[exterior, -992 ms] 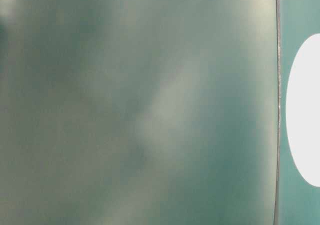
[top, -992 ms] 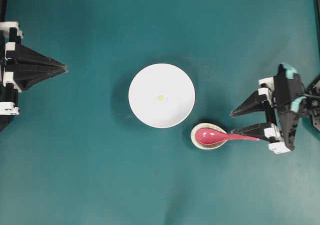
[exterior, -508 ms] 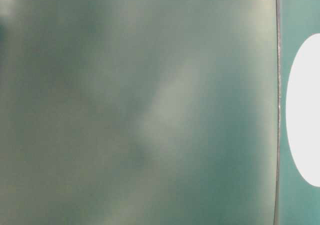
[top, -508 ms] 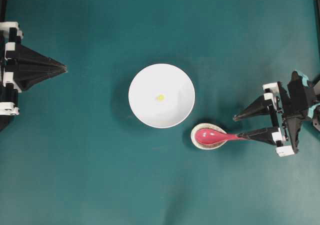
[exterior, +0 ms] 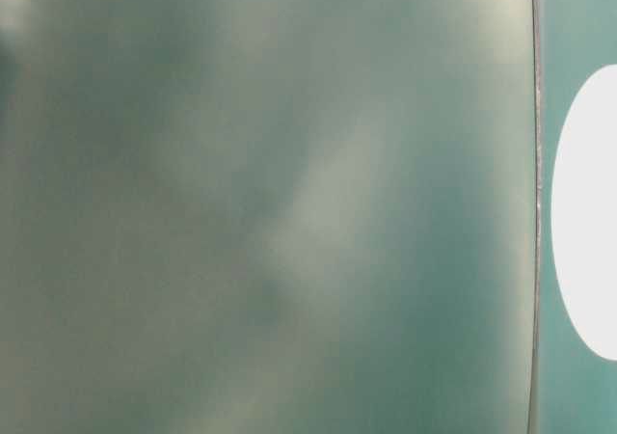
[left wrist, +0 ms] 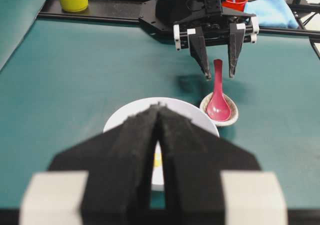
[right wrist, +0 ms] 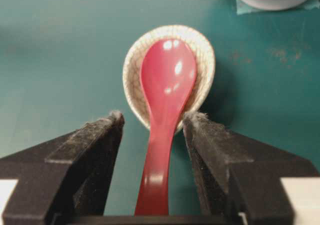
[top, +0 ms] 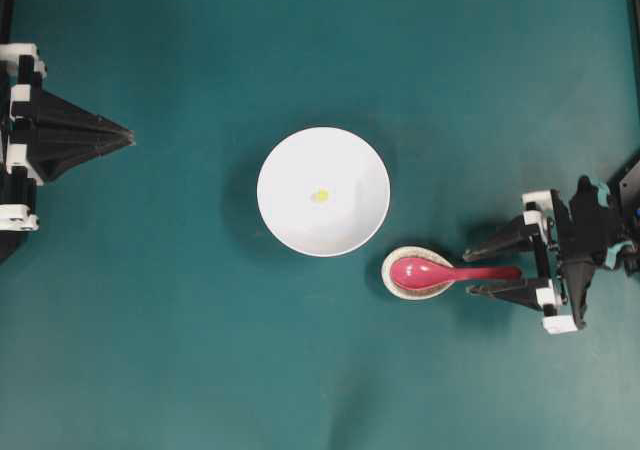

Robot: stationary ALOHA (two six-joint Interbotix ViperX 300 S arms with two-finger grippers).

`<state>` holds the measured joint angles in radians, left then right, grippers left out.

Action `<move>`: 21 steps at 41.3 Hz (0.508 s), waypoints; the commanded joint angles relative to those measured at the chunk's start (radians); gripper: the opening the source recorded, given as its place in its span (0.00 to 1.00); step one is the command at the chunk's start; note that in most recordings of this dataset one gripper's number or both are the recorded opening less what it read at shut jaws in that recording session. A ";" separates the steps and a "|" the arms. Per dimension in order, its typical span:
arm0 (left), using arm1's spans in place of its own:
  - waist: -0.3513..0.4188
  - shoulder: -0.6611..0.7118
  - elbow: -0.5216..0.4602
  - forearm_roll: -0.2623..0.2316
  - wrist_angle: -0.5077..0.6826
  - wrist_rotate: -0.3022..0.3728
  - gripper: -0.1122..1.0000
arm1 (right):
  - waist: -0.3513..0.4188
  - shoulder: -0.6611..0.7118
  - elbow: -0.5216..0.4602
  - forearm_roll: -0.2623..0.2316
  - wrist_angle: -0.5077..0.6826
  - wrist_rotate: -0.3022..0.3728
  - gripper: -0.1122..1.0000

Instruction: Scoop the yellow hexagonal prism block from the bowl with a spoon using the right arm.

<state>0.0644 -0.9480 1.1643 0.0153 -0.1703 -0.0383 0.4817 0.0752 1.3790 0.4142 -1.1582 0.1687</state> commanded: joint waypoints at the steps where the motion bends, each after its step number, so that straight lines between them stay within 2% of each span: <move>1: 0.000 0.006 -0.029 -0.002 -0.009 0.000 0.10 | 0.040 0.006 -0.011 0.058 -0.028 -0.015 0.61; 9: 0.002 0.006 -0.029 -0.002 -0.012 -0.002 0.10 | 0.061 0.025 -0.026 0.097 -0.026 -0.080 0.61; 21: 0.000 0.006 -0.029 -0.002 -0.014 -0.002 0.10 | 0.063 0.060 -0.040 0.115 -0.011 -0.086 0.61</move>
<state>0.0644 -0.9465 1.1643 0.0153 -0.1733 -0.0383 0.5369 0.1381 1.3514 0.5185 -1.1674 0.0859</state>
